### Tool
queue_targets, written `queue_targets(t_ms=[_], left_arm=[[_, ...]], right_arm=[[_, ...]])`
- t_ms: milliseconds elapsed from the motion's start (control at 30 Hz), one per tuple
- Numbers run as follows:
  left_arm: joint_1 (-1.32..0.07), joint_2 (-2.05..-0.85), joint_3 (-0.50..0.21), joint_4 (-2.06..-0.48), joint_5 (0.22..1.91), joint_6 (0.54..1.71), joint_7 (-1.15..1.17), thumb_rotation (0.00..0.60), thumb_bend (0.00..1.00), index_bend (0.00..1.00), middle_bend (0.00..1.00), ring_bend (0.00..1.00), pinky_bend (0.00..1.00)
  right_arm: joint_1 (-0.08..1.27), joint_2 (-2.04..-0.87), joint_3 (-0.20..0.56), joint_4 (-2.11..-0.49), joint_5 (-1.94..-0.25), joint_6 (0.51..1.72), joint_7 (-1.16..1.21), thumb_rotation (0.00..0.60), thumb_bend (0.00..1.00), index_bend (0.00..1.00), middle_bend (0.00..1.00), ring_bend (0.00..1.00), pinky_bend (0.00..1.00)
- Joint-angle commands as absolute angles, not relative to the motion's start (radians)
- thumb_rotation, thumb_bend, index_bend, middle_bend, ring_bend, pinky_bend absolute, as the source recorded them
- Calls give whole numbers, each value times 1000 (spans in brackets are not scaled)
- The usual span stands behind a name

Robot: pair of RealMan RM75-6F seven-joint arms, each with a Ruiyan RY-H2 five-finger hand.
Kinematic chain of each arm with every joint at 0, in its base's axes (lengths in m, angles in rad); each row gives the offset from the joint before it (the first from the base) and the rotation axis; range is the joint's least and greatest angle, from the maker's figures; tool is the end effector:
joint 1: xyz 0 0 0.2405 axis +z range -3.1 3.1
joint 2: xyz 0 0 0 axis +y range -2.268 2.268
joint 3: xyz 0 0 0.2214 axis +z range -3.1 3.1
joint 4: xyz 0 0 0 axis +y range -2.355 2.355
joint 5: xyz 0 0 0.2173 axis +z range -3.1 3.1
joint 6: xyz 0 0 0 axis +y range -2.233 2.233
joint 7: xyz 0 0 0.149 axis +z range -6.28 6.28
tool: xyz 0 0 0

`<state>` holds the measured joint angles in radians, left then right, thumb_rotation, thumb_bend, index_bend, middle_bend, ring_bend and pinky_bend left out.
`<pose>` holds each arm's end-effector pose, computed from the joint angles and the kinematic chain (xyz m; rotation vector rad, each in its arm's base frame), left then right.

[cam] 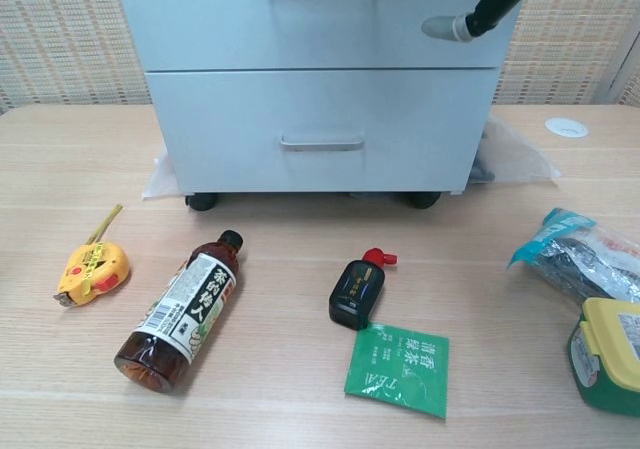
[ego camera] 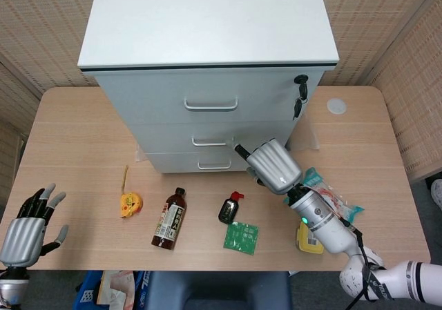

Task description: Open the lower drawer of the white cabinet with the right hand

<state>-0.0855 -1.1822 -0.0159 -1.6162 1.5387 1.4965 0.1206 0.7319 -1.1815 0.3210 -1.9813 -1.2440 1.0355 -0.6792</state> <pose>-0.2713 0.1759 0.1132 -1.4520 -0.8615 -0.8739 -0.0263 -0.2995 0.0793 1.9251 -0.4116 1.0718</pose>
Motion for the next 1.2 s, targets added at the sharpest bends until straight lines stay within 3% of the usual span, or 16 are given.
queue_targets(t_ms=[33,633,1200], left_arm=[[-86,-1182,-16,-1616,1538,1496,120,600,359,147,0,37,121],[-89,-1182,-18,-1619,1535,1492,126,600,360,147,0,36,121],[-92,-1186,-17,-1620,1532,1485,134,600,359,147,0,36,121]], right_arm=[[750,-1190,319,-1971,-1218,1029,-691,600,315,184,868,896,895],[817,-1207,278,-1957,-1163,1034,-725,600,315,184,868,896,895],[796,-1166,205,-2039,-1237,1088,-756,600,315,184,869,896,895]])
